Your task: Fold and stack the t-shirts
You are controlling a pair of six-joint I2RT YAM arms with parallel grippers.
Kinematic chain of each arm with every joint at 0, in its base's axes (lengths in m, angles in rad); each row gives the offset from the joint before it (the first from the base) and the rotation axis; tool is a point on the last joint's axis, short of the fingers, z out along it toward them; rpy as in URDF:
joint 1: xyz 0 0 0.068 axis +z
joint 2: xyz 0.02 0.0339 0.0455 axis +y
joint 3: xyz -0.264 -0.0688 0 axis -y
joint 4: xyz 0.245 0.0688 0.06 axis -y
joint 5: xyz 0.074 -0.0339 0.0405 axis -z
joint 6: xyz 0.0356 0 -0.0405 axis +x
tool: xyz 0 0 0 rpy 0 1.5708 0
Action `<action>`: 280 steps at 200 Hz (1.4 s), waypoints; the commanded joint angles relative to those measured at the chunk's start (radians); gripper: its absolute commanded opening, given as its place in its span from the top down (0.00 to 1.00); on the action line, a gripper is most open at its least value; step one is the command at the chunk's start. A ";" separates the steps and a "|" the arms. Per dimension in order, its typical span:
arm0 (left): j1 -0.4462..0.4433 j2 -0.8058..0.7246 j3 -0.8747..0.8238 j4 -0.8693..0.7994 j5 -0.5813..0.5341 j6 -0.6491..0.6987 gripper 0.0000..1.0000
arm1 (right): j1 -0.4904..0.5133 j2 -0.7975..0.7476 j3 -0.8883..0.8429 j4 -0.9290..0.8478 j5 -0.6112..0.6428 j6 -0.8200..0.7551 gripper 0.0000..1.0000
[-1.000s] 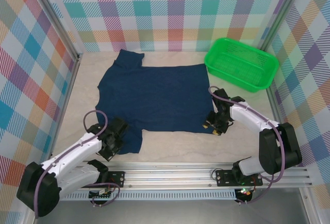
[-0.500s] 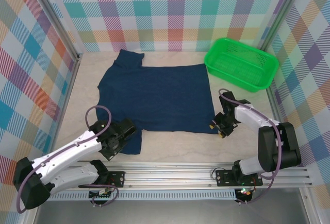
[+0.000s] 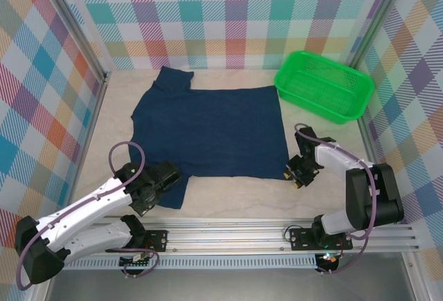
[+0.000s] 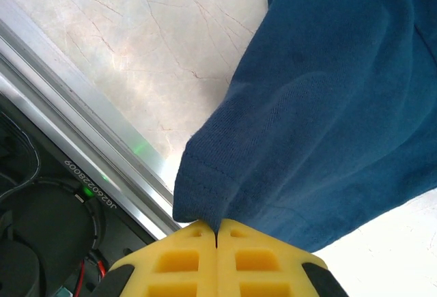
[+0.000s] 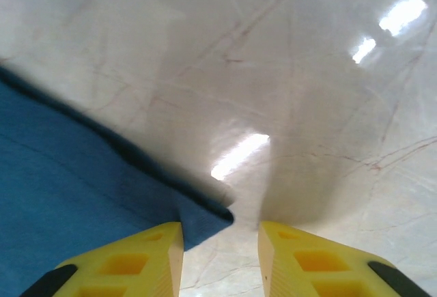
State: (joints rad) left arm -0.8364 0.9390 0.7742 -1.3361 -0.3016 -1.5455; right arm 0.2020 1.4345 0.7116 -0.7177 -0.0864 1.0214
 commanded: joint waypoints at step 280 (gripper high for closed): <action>-0.204 0.047 0.050 -0.111 0.039 -0.139 1.00 | 0.107 -0.221 -0.014 -0.230 0.124 -0.094 1.00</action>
State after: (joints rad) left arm -0.9970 0.9665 0.7811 -1.3693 -0.2924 -1.6348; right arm 0.3054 1.2736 0.7216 -0.8181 0.0071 0.9340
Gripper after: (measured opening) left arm 0.048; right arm 0.044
